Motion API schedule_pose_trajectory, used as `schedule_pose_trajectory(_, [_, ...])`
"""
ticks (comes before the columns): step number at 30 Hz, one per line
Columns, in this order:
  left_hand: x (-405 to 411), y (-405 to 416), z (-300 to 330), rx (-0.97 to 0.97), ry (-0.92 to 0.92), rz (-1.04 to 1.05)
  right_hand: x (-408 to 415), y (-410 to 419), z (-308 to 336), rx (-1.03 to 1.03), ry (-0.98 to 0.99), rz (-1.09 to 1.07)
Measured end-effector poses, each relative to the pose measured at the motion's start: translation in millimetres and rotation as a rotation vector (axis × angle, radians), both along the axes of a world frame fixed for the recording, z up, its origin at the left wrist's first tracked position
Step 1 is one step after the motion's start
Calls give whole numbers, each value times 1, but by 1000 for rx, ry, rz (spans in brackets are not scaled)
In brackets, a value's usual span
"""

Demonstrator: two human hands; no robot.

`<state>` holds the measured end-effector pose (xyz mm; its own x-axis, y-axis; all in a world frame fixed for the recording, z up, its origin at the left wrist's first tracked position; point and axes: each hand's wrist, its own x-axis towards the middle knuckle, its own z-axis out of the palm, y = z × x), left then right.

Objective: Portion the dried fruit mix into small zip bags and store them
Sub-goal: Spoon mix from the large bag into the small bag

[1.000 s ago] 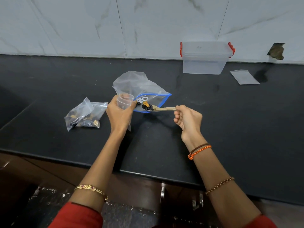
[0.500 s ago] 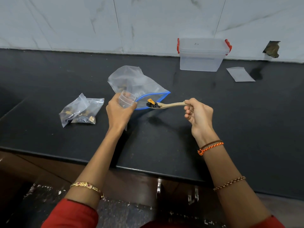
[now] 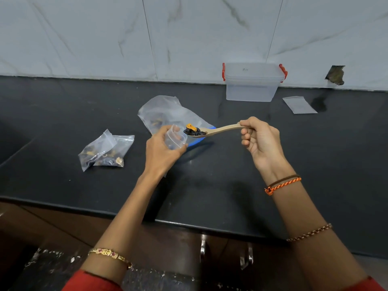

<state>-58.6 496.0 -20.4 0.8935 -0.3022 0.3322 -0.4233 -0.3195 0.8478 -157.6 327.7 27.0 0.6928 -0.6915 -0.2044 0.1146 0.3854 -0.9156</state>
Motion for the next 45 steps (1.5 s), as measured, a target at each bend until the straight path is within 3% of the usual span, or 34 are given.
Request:
schedule_pose_trajectory(10, [-9,-2,3,17,32,-95,8,10,12,-136,62,133])
schedule_pose_trajectory(18, [-13,-4,-1,10,70,-129,19,32,5,-358,95,185])
schedule_pose_trajectory(22, [-13,-7,-2,-27,98,-129,20,40,-2,-611,60,237])
schedule_pose_trajectory(29, [-6,-4,0,-89,140,-91,16,32,18,-1351,-89,288])
schedule_pose_trajectory(32, [-3,-1,-1,-112,146,-60,12,24,27,-1473,-217,298])
schedule_pose_trajectory(36, [-3,1,-1,-133,151,-42,9,15,16,-1338,-251,264])
schedule_pose_trajectory(42, [-4,4,-1,-147,152,-27,2,4,4,-879,-282,155])
schedule_pose_trajectory(45, [-3,5,0,-138,111,34,2,0,1,-543,-166,64])
